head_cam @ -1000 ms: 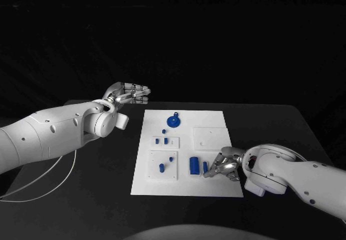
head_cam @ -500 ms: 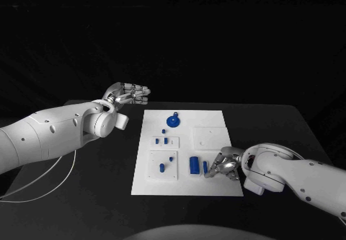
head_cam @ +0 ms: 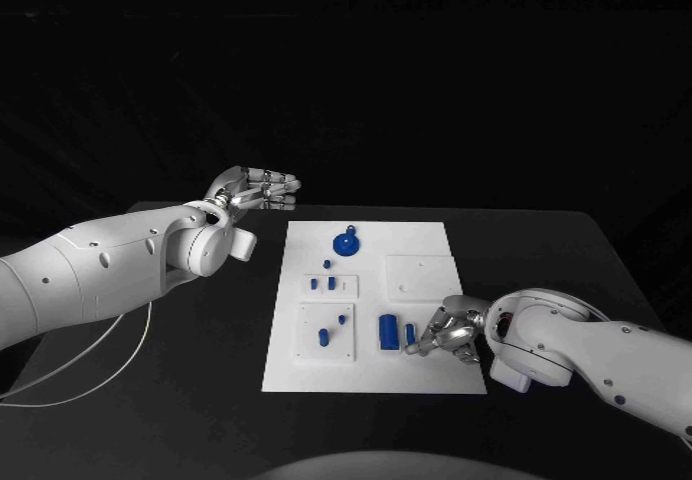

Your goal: Assemble the parts on the task board

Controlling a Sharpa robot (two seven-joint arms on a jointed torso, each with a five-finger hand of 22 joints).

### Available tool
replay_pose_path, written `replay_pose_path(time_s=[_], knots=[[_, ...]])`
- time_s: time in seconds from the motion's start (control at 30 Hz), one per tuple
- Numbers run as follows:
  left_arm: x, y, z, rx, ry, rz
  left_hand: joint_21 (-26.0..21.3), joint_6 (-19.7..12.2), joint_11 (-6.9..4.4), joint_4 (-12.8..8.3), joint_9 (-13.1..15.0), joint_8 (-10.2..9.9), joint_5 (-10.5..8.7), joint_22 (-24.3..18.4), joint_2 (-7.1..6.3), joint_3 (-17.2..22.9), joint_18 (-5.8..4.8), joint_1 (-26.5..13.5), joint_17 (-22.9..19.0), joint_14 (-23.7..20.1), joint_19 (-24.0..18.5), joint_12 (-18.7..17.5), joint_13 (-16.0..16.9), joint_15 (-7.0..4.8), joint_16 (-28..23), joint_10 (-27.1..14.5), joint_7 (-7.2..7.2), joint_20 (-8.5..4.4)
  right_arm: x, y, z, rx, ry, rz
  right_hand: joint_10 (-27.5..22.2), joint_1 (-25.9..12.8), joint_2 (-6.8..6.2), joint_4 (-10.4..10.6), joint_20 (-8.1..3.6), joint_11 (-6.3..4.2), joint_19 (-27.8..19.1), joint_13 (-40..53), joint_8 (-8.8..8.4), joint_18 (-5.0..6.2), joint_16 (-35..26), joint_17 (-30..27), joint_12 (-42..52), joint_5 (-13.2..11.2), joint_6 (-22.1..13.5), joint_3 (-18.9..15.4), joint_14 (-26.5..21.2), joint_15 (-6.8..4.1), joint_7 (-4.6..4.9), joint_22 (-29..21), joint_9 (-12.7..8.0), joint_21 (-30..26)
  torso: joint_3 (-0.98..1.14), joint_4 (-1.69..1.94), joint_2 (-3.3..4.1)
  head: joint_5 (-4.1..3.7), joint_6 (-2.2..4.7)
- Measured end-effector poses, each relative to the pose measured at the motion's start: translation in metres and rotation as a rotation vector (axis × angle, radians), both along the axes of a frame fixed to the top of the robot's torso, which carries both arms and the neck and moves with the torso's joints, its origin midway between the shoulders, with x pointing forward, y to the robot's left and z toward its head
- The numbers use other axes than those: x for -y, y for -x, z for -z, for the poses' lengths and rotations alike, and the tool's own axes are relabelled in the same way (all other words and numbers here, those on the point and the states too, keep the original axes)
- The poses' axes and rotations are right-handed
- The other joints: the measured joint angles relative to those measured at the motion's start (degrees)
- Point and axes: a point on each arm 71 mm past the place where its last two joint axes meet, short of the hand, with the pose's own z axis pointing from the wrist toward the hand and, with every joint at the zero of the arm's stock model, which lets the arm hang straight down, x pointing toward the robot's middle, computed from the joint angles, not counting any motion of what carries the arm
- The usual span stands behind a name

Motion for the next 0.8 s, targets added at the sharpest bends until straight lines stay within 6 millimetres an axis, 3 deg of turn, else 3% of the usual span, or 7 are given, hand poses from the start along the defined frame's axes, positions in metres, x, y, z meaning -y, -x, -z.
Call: replay_pose_path(time_s=[0.07,0.17,0.27,0.47,0.57,0.67,0.8], knots=[[0.0,0.0,0.0,0.0,0.0,0.0,0.0,0.0,0.0,0.0,0.0,0.0,0.0,0.0,0.0,0.0,0.0,0.0,0.0,0.0,0.0,0.0,0.0,0.0,0.0,0.0,0.0,0.0,0.002,0.0,-0.001,-0.001,-0.009,-0.002,-0.48,0.65,-0.3,1.05,0.2,0.49,-0.17,-0.5,-0.01,0.0,-1.03,-0.59,-0.93,0.0,-0.93,-2.66,-0.43,0.41,0.31,0.0,-1.52,-1.58,-0.01,-0.01,-0.02,-0.07,0.1],[0.0,0.0,0.0,-0.001,0.0,0.0,0.0,0.0,0.0,0.0,0.0,0.0,0.0,0.0,0.0,0.0,0.0,0.0,0.0,0.0,0.0,0.0,0.0,0.0,0.0,0.0,0.0,0.0,0.007,-0.005,-0.004,0.006,-0.028,0.002,-1.61,1.78,0.36,1.87,0.73,0.98,-0.11,-1.43,-0.01,0.01,-2.58,-1.65,-2.38,0.3,-3.25,-6.14,-1.3,0.84,1.63,0.0,-3.69,-4.67,-0.02,-0.07,-0.07,-0.21,0.46],[-0.001,0.001,0.0,-0.005,0.009,-0.004,0.0,0.0,0.0,0.0,0.0,0.0,0.0,0.0,0.0,0.0,0.0,0.0,0.0,0.0,0.0,0.0,0.0,0.0,0.0,0.0,0.0,0.0,0.016,-0.016,-0.009,0.022,-0.049,0.022,-1.97,3.0,0.94,2.49,1.02,1.34,0.01,-1.9,-0.72,0.0,-2.65,-1.79,-2.48,1.02,-4.83,-10.08,-1.42,0.97,2.51,0.0,-7.44,-6.03,-0.12,-0.14,-0.15,-0.34,0.99],[-0.003,0.001,0.001,-0.017,0.031,-0.019,0.0,0.22,0.0,0.0,0.0,0.0,0.0,0.0,0.0,0.0,0.0,0.0,0.0,0.0,0.0,0.0,0.0,0.0,0.0,0.0,-0.22,0.0,0.035,-0.045,-0.026,0.069,-0.084,0.063,-2.2,3.46,0.87,3.21,1.02,1.57,0.01,-2.57,-0.51,0.01,-2.65,-2.01,-2.47,1.1,-4.9,-11.72,-1.57,1.12,2.59,0.0,-10.4,-6.72,-0.38,-0.31,-0.57,-0.81,2.63],[-0.005,0.001,0.001,-0.023,0.041,-0.029,0.0,0.22,0.0,0.0,0.0,0.0,0.0,0.0,0.0,0.0,0.0,0.0,0.0,0.0,0.0,0.0,0.0,0.0,0.0,0.0,-0.22,0.0,0.041,-0.061,-0.037,0.106,-0.115,0.084,-3.4,3.69,1.44,2.47,1.56,1.85,-0.08,-4.52,-0.51,0.0,-4.71,-3.68,-4.56,1.1,-5.82,-12.06,-2.49,1.53,3.09,0.0,-13.98,-10.29,-0.55,-0.42,-0.91,-1.14,3.93],[-0.007,-0.001,0.001,-0.026,0.048,-0.042,0.0,0.46,0.0,-0.13,0.0,0.0,0.0,0.0,0.0,0.13,0.0,0.0,0.0,0.0,0.0,0.0,0.0,0.0,0.0,0.0,-0.46,0.0,0.047,-0.079,-0.046,0.159,-0.168,0.125,-7.08,4.04,4.81,-1.63,2.29,2.23,-0.21,-14.5,-0.51,0.98,-11.39,-9.76,-16.74,1.1,-6.48,-11.75,-5.05,2.11,3.45,-2.99,-15.94,-27.54,-0.63,-0.54,-1.23,-1.58,5.75],[-0.008,-0.005,0.002,-0.027,0.053,-0.061,0.0,0.67,0.0,-0.16,0.0,0.0,0.0,0.0,0.25,0.16,0.0,0.25,0.0,0.0,0.0,0.0,0.0,0.0,0.0,0.0,-0.67,0.0,0.051,-0.098,-0.05,0.236,-0.275,0.194,-9.73,5.56,8.29,-6.18,3.87,3.32,-2.72,-24.03,-0.51,1.47,-16.43,-15.64,-23.89,1.58,-7.03,-10.93,-9.4,3.37,3.91,-9.67,-18.07,-37.16,-0.63,-0.57,-1.75,-2.19,7.95]])
